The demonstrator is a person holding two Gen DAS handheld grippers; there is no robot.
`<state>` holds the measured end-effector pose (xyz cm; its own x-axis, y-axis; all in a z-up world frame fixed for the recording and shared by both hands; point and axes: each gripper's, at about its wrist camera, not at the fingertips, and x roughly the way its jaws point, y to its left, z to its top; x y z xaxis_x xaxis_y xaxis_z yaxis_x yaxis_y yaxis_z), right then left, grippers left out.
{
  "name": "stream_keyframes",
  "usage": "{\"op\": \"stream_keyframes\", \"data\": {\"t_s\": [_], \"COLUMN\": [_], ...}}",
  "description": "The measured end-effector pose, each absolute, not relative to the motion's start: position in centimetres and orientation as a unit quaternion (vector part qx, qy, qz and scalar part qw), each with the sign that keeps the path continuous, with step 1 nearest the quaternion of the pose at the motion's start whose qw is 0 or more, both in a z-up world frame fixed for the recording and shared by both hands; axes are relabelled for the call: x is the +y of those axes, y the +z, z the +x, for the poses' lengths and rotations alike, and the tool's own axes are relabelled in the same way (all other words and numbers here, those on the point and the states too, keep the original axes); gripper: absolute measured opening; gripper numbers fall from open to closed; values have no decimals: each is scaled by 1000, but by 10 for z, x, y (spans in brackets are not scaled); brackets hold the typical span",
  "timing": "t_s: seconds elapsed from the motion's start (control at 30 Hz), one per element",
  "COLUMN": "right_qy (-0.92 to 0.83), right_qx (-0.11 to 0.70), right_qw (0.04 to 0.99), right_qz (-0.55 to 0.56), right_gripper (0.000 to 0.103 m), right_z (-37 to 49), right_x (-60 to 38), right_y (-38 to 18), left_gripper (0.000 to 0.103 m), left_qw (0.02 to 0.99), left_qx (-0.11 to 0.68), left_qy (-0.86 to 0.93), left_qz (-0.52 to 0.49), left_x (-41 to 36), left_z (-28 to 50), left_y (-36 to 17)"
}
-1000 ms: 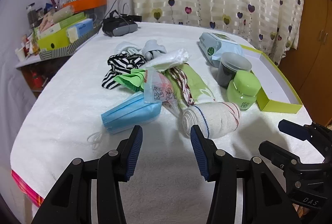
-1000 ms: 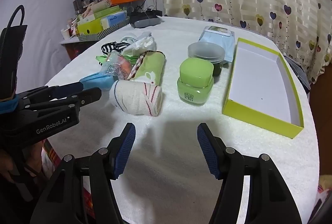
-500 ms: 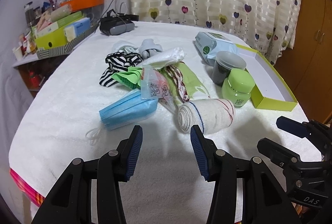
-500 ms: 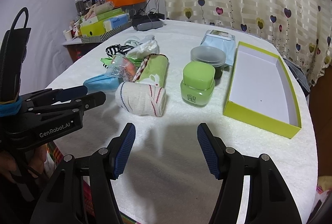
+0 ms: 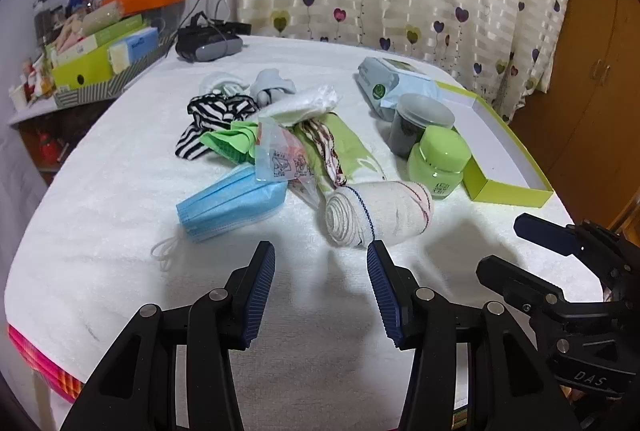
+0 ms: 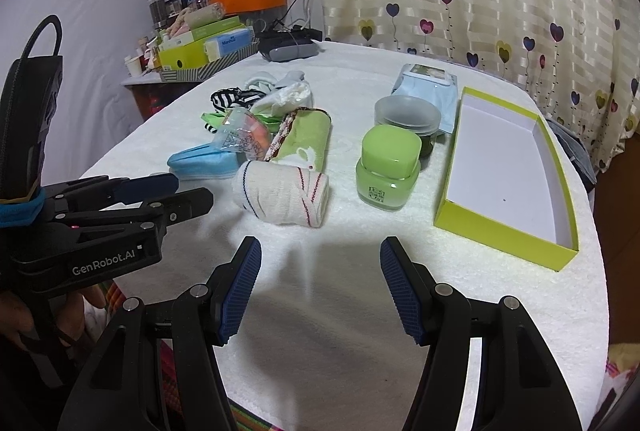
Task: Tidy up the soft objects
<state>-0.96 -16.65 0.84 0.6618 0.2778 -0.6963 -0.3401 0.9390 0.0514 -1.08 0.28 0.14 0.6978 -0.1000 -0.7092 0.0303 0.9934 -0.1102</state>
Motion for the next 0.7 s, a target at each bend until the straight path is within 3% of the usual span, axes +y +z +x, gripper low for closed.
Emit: {"op": "stream_keyframes", "data": {"t_s": [0.7], "right_qy": [207], "right_qx": [367], "right_qw": [905], "right_qz": [-56], "right_gripper": [63], "right_z": [4], "right_x": [-148], "right_y": [5], "left_gripper": [47], "left_qw": [927], "left_qx": [367], "left_qy": [1], "left_qz": [-74], "left_x": [49], "left_z": [-4], "left_y": [5]}}
